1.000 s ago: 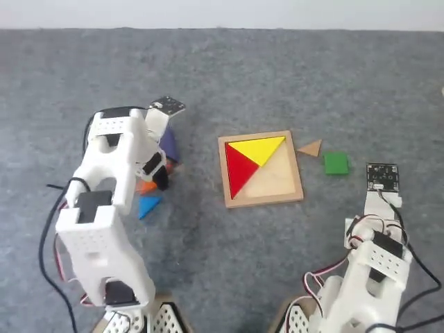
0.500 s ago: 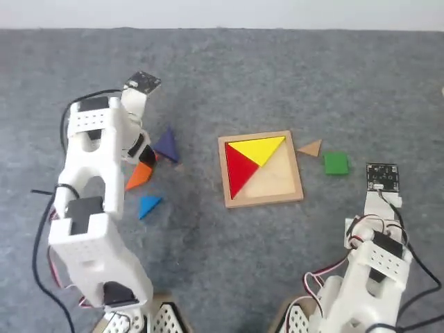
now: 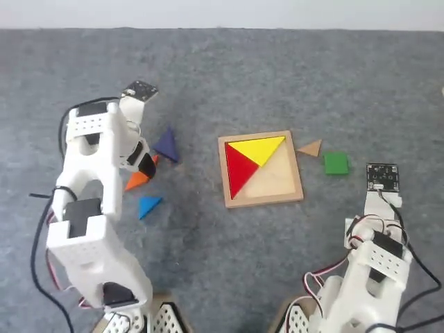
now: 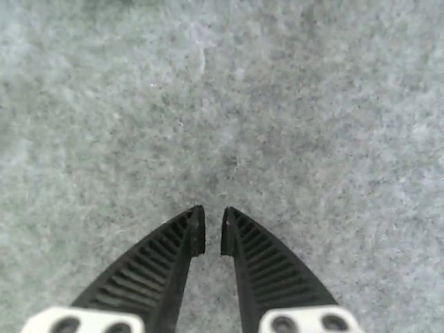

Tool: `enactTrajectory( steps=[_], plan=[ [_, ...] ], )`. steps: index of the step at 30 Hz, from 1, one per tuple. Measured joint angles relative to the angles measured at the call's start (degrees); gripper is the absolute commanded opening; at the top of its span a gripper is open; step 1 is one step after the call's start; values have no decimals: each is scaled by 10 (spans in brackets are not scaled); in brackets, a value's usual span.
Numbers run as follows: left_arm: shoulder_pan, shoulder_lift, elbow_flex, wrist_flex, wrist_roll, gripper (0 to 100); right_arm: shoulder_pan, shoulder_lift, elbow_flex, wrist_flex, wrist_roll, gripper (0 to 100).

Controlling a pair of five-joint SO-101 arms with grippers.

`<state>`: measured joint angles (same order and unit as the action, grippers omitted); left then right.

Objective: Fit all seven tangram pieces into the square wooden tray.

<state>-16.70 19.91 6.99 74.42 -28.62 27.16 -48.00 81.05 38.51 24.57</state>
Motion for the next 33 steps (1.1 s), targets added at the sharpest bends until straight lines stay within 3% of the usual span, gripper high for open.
enactTrajectory(
  steps=[10, 33],
  plan=[
    [4, 0, 74, -84, 43, 242, 0, 0, 0, 0, 0, 57],
    [58, -18, 115, -91, 69, 134, 0, 0, 0, 0, 0, 57]
  ],
)
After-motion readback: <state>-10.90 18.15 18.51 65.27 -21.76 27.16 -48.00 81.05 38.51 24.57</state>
